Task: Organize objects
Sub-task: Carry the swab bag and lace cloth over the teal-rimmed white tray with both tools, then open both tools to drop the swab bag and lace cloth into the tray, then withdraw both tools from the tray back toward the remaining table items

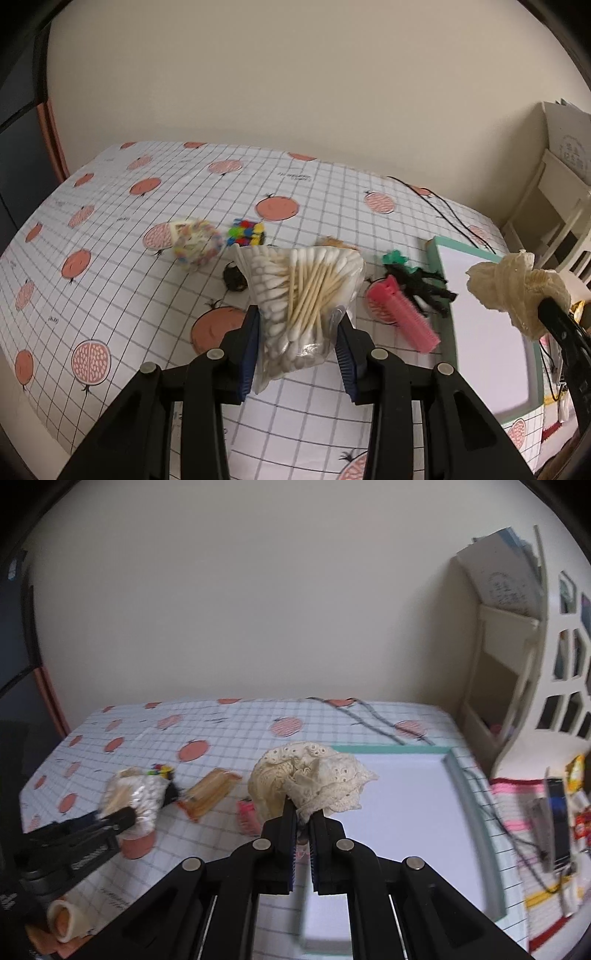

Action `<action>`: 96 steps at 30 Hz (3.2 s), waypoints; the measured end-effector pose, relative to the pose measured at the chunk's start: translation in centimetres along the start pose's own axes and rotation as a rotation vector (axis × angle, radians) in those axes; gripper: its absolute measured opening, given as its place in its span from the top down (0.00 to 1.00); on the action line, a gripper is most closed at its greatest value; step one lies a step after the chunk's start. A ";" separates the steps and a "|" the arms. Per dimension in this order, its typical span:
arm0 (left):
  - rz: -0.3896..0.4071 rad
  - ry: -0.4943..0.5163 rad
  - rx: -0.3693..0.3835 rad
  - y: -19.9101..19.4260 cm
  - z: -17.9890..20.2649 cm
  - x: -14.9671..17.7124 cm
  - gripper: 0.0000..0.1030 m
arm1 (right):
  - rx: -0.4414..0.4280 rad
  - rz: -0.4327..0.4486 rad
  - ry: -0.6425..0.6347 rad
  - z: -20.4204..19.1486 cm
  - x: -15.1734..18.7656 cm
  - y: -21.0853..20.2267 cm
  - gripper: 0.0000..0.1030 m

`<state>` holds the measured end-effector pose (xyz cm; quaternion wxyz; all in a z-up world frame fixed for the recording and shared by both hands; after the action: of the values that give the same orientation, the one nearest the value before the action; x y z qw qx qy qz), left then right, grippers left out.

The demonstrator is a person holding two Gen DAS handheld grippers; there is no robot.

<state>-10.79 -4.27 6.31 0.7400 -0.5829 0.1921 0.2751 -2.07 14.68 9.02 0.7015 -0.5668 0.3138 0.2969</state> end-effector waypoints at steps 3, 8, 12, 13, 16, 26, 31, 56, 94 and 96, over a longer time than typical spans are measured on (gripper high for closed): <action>0.013 0.024 0.010 -0.5 1.7 -0.2 0.62 | 0.035 -0.009 0.022 1.7 -0.2 0.5 0.94; 0.009 0.080 0.038 -0.6 5.2 0.2 0.62 | 0.085 -0.013 0.058 4.5 0.0 1.7 0.94; -0.006 0.125 0.057 0.1 8.2 1.4 0.61 | 0.119 -0.049 0.085 6.5 1.7 3.4 0.94; -0.014 0.135 0.060 0.5 8.9 1.7 0.61 | 0.124 -0.060 0.092 7.0 2.2 3.8 0.94; -0.035 0.153 0.066 1.6 10.6 2.7 0.61 | 0.154 -0.100 0.114 8.9 3.7 5.2 0.94; -0.079 0.194 0.095 4.7 15.4 4.5 0.61 | 0.223 -0.174 0.203 15.0 7.2 8.0 0.94; -0.088 0.192 0.133 5.8 17.7 5.0 0.61 | 0.223 -0.214 0.241 16.2 8.8 9.2 0.94; -0.207 0.282 0.166 8.9 20.9 9.2 0.61 | 0.180 -0.301 0.217 14.9 10.5 10.7 0.91; -0.206 0.170 0.222 5.2 15.8 5.8 0.26 | 0.173 -0.283 0.219 13.4 8.3 6.8 0.27; -0.199 0.176 0.219 5.2 15.5 5.5 0.26 | 0.174 -0.284 0.217 13.4 8.2 6.8 0.22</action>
<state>-10.31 12.66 2.89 0.8031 -0.5367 0.2261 0.1258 -0.75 29.54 0.65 0.7447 -0.5712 0.3292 0.1039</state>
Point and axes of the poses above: each gripper's, at about its wrist camera, not at the fingertips, and y roughly the way its jaws point, z to its right, x to its underside, the point moved 6 cm from there along y, roughly the way its jaws point, and after that the axes turned 13 degrees about -y, right-handed, at the moved point
